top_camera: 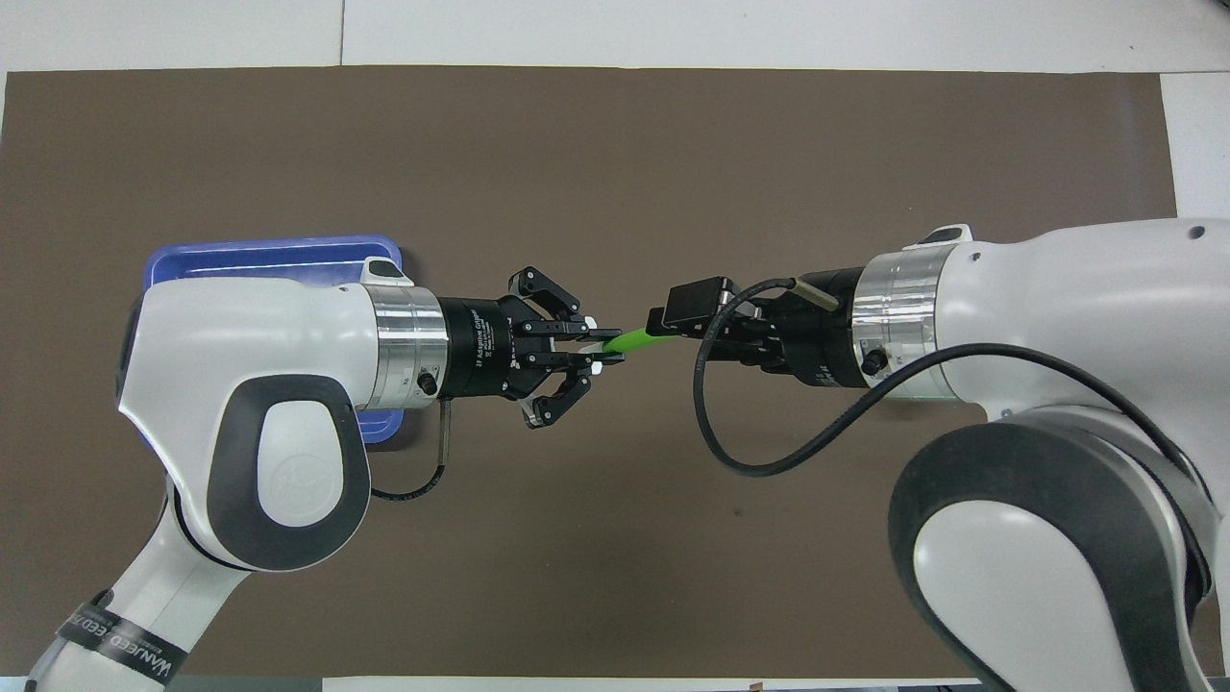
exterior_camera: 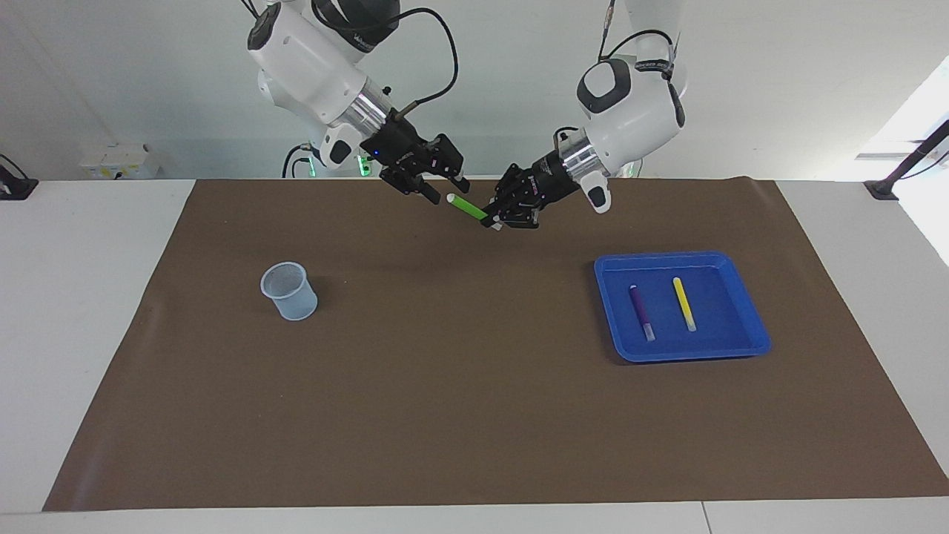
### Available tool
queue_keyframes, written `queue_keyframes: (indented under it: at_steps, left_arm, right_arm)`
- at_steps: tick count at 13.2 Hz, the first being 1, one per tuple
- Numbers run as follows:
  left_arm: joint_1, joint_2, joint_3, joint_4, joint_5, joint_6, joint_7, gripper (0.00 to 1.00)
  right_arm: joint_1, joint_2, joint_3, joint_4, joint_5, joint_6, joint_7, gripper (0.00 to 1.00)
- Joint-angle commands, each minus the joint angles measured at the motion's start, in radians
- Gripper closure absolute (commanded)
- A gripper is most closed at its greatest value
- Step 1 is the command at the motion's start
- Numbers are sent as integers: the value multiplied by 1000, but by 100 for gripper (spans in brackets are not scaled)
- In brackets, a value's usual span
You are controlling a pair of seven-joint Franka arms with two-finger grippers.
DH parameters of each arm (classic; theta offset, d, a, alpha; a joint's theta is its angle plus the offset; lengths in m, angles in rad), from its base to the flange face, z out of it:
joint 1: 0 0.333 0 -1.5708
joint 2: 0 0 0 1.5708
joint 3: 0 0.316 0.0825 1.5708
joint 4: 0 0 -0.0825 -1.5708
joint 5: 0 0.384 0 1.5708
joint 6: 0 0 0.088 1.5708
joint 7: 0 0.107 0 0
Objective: Transfer and insert pens with both arms
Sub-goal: 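Grasp the green pen tip with the right gripper, open the left gripper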
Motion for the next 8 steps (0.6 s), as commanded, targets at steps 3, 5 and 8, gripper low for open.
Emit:
queue_keyframes:
  at_steps: [3,5,8]
  left_arm:
    - [-11,-33,6,-35,-26,27,-8,100]
    - [-11,-33,6,-35,-28,27,-8,100]
    - [-11,-32,6,-35,-37,27,-7,100]
  right_arm:
    - [4,-8,-1,-15,25,36,15,44]
    - [4,-8,-1,-15,25,40,15,46]
    - [11,14,-1,-14,25,76,24,46]
